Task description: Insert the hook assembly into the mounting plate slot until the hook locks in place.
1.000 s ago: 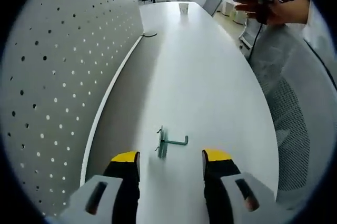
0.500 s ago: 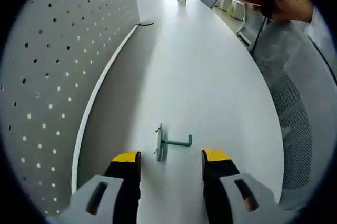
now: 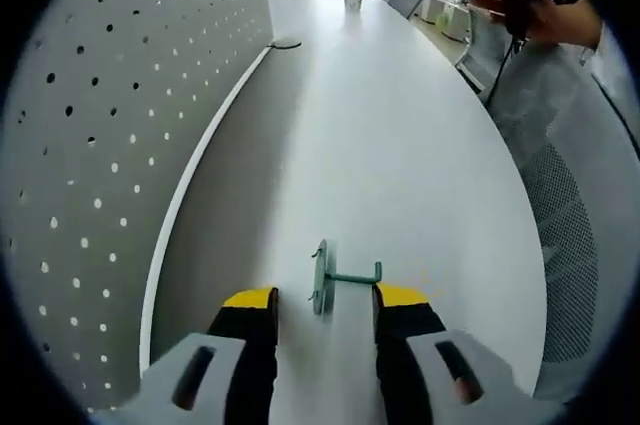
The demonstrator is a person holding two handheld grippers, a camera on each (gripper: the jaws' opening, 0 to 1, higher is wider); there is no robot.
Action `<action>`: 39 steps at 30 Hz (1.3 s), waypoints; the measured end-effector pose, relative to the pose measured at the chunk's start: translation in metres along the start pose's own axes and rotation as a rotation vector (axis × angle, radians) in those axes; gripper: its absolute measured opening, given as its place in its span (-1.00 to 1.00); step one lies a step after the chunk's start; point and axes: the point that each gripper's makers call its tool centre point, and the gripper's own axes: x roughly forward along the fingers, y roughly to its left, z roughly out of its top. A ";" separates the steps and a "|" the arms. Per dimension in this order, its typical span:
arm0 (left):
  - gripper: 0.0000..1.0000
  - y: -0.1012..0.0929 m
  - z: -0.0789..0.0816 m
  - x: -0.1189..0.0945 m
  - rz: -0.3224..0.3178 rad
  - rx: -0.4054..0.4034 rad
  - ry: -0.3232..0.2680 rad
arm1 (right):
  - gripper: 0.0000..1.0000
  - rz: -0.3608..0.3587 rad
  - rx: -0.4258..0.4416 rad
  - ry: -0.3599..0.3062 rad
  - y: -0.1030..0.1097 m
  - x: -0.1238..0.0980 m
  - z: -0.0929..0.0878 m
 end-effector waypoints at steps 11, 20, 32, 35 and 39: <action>-0.61 0.004 -0.002 -0.002 0.039 -0.034 -0.022 | -0.42 -0.006 0.001 0.000 -0.001 -0.002 0.001; -0.72 0.003 -0.001 -0.002 0.064 -0.050 -0.033 | -0.46 -0.005 0.001 0.001 0.000 -0.002 0.001; -0.90 0.004 0.000 -0.002 0.089 -0.057 -0.036 | -0.47 -0.009 0.003 0.003 -0.002 -0.002 0.001; -0.92 0.004 0.000 -0.002 0.100 -0.039 -0.036 | -0.46 -0.008 0.002 0.003 -0.002 -0.001 0.001; -0.94 0.005 0.000 -0.002 0.103 -0.037 -0.040 | -0.46 -0.005 0.002 0.004 -0.002 -0.001 0.000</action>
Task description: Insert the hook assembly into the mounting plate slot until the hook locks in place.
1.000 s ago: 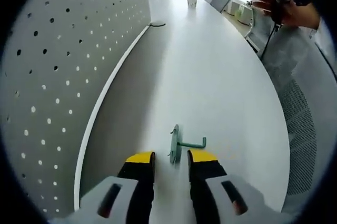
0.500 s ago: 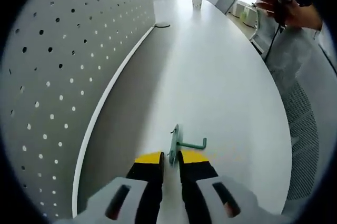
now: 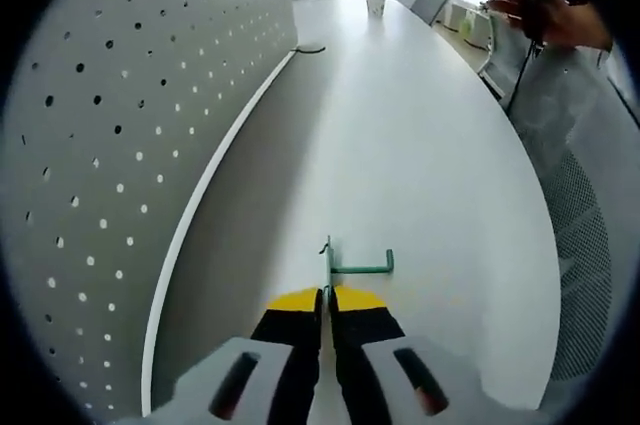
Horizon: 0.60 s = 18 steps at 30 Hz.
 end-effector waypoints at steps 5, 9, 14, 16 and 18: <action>-0.95 0.000 0.000 0.000 0.006 -0.009 -0.008 | -0.45 -0.003 -0.001 -0.001 -0.001 0.000 0.000; -0.95 0.001 0.000 -0.001 0.017 -0.012 -0.008 | -0.44 -0.002 -0.007 -0.004 0.000 0.000 0.001; -0.96 0.006 0.007 -0.007 0.049 -0.041 -0.072 | -0.35 -0.003 -0.005 -0.009 0.000 0.000 0.002; -0.96 0.006 0.007 -0.009 0.060 -0.041 -0.080 | -0.31 -0.002 -0.005 -0.014 0.000 0.000 0.003; -0.96 0.007 0.010 -0.012 0.065 -0.050 -0.100 | -0.26 -0.004 0.000 -0.010 0.000 0.001 0.002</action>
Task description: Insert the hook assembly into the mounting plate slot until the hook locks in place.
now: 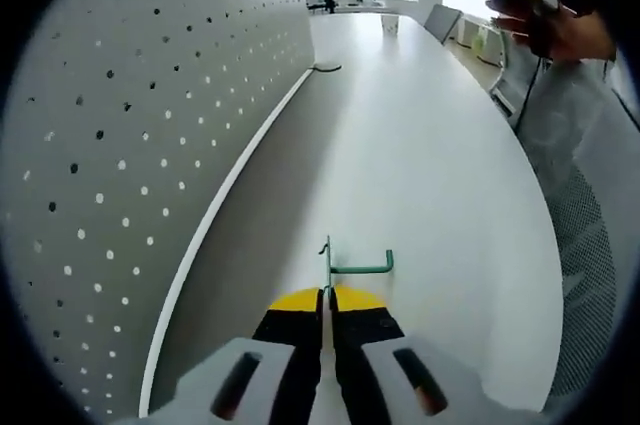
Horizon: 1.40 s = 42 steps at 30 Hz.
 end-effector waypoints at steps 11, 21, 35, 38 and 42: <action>-0.95 0.006 0.021 -0.016 0.063 -0.019 -0.101 | -0.21 0.004 -0.006 -0.002 0.001 0.000 0.001; -0.95 0.018 0.051 -0.039 0.185 -0.032 -0.262 | -0.16 0.007 -0.005 -0.007 0.003 0.002 0.001; -0.95 0.024 0.097 -0.086 0.300 -0.150 -0.552 | -0.01 -0.001 -0.004 -0.013 0.001 0.004 0.002; -0.95 0.024 0.104 -0.096 0.324 -0.164 -0.609 | 0.03 -0.002 0.010 -0.018 0.001 0.004 0.003; -0.95 0.022 0.112 -0.108 0.349 -0.178 -0.662 | 0.09 -0.007 0.008 -0.020 -0.001 0.004 0.003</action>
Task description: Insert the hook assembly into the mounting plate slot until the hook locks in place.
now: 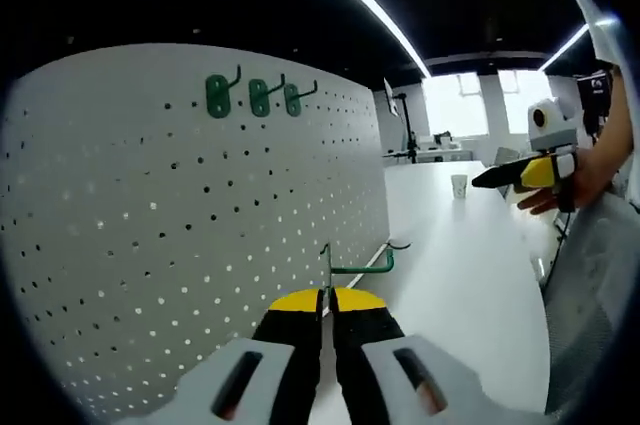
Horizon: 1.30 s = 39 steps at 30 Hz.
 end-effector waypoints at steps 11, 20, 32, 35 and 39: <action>-0.95 0.004 0.022 -0.006 0.052 -0.027 -0.077 | 0.11 0.002 -0.002 -0.002 0.001 0.001 0.002; -0.95 0.003 0.038 -0.011 0.085 -0.070 -0.160 | 0.07 0.040 0.114 -0.069 0.005 -0.001 0.016; -0.95 0.005 0.042 -0.018 0.144 -0.128 -0.187 | -0.04 0.054 0.113 -0.082 0.011 0.002 0.021; -0.95 0.001 0.042 -0.018 0.153 -0.121 -0.176 | -0.09 0.061 0.104 -0.078 0.013 0.007 0.024; -0.95 -0.006 0.047 -0.019 0.158 -0.135 -0.187 | -0.10 0.075 0.096 -0.084 0.017 0.013 0.028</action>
